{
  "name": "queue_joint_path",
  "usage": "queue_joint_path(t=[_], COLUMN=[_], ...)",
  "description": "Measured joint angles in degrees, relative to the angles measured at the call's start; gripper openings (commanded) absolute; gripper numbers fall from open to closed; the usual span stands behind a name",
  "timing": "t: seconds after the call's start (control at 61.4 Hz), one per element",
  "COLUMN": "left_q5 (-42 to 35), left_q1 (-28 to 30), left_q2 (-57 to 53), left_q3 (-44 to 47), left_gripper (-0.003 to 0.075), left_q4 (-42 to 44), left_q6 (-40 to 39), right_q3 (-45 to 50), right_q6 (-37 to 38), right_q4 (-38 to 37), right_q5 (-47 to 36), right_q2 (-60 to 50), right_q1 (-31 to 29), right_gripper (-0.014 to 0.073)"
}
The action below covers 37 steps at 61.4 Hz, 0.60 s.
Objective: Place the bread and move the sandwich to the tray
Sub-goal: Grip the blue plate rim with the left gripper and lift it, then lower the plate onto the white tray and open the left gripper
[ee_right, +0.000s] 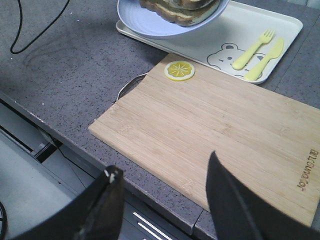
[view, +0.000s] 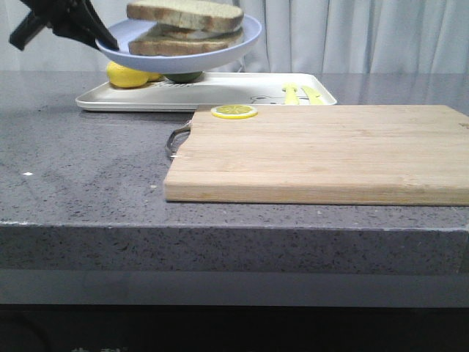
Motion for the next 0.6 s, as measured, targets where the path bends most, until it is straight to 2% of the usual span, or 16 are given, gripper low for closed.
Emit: queue_joint_path(t=[0.196,0.44,0.538,0.603], left_q5=[-0.64,0.22,0.31,0.31], left_q1=[0.0,0.0,0.0,0.0], left_q2=[3.43,5.65,5.65,5.65], left_q3=[-0.48,-0.53,-0.61,-0.61], left_gripper=[-0.002,-0.0012,0.0056,0.0142], left_q4=[0.0,0.0,0.0,-0.19], left_q6=[-4.21,-5.9,-5.9,-6.13], right_q3=[0.0,0.0,0.0,0.0], right_q6=[0.0,0.0,0.0,0.0], right_q4=[0.0,0.0,0.0,0.0], right_q5=[0.0,0.0,0.0,0.0], right_q2=[0.0,0.0,0.0,0.0], right_q1=[0.0,0.0,0.0,0.0], right_gripper=[0.0402,0.0402,0.0402,0.0402])
